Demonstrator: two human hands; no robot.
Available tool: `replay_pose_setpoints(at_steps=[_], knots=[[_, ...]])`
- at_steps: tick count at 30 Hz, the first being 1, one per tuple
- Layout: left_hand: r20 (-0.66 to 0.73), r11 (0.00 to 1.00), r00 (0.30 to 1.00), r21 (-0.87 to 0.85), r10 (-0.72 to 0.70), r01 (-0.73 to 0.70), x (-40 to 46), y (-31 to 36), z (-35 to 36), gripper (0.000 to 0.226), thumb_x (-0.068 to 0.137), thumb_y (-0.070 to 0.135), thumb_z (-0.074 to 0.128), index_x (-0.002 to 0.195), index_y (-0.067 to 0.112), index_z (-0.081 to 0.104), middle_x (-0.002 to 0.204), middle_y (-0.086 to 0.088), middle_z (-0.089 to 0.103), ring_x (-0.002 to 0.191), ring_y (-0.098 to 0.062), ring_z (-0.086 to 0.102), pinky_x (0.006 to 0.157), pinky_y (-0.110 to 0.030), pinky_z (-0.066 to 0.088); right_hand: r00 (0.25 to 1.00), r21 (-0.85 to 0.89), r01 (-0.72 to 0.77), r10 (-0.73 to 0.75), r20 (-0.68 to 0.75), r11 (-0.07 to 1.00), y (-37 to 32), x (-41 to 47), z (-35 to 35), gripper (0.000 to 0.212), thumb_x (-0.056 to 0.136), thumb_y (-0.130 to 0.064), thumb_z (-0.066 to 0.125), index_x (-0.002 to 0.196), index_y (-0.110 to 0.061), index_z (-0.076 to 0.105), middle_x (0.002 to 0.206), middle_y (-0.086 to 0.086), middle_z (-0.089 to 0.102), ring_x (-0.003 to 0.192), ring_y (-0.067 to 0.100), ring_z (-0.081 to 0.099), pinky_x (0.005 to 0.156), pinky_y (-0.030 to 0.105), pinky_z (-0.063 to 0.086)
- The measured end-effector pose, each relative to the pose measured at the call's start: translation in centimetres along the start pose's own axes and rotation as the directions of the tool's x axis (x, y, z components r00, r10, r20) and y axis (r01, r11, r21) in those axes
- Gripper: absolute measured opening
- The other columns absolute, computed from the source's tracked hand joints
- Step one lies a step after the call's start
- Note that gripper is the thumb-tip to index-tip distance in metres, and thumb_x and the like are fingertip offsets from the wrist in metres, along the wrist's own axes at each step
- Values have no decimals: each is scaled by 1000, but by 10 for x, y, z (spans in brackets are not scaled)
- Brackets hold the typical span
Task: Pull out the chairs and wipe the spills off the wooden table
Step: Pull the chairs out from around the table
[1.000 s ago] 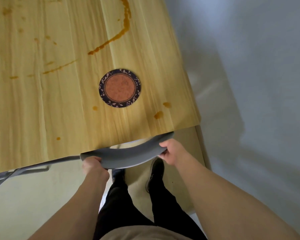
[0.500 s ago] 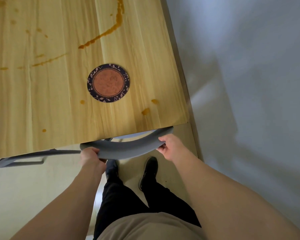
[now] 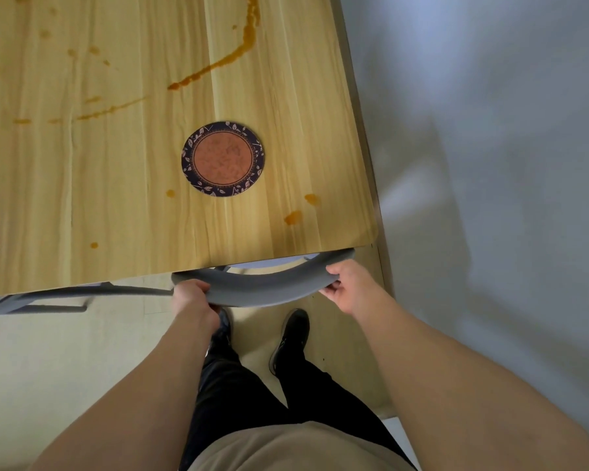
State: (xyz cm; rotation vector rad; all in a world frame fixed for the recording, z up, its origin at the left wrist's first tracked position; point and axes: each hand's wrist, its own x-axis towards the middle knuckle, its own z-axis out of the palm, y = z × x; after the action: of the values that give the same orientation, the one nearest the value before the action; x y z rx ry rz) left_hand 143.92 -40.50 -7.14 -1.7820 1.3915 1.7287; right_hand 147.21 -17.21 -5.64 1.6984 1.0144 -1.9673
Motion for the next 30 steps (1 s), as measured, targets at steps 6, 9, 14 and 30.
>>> replay_pose_setpoints(at_steps=[6, 9, 14, 30], knots=[[154, 999, 987, 3, -40, 40, 5, 9, -13, 45, 79, 1, 40, 118, 9, 58, 116, -17, 69, 102, -39, 68, 93, -54, 53, 1000, 46, -5, 5, -7, 999, 12, -14, 10, 40, 94, -3, 52, 131, -11, 40, 116, 15, 52, 110, 30, 54, 98, 48, 49], [249, 999, 967, -1, -50, 52, 4, 12, -19, 36, 86, 6, 39, 117, 9, 56, 115, -18, 70, 105, -38, 68, 96, -54, 51, 999, 72, -23, 21, 28, 997, 30, -23, 15, 31, 94, -5, 54, 123, -9, 45, 116, 16, 54, 108, 30, 57, 95, 49, 51], [378, 994, 919, 60, -109, 93, 16, 35, -45, 23, 93, 12, 43, 109, 4, 56, 119, -19, 66, 107, -38, 64, 98, -50, 48, 996, 164, -24, 10, 88, 986, 74, -33, 47, 32, 92, -13, 63, 121, -12, 49, 121, 16, 53, 109, 30, 56, 96, 52, 50], [405, 961, 908, 278, -108, -9, 103, 188, -220, 32, 97, 27, 47, 121, 6, 54, 119, -12, 62, 102, -36, 64, 90, -46, 51, 975, 27, -79, 72, 209, 996, 233, -90, 239, 48, 101, -22, 47, 145, -7, 36, 140, 16, 48, 111, 32, 53, 81, 47, 50]])
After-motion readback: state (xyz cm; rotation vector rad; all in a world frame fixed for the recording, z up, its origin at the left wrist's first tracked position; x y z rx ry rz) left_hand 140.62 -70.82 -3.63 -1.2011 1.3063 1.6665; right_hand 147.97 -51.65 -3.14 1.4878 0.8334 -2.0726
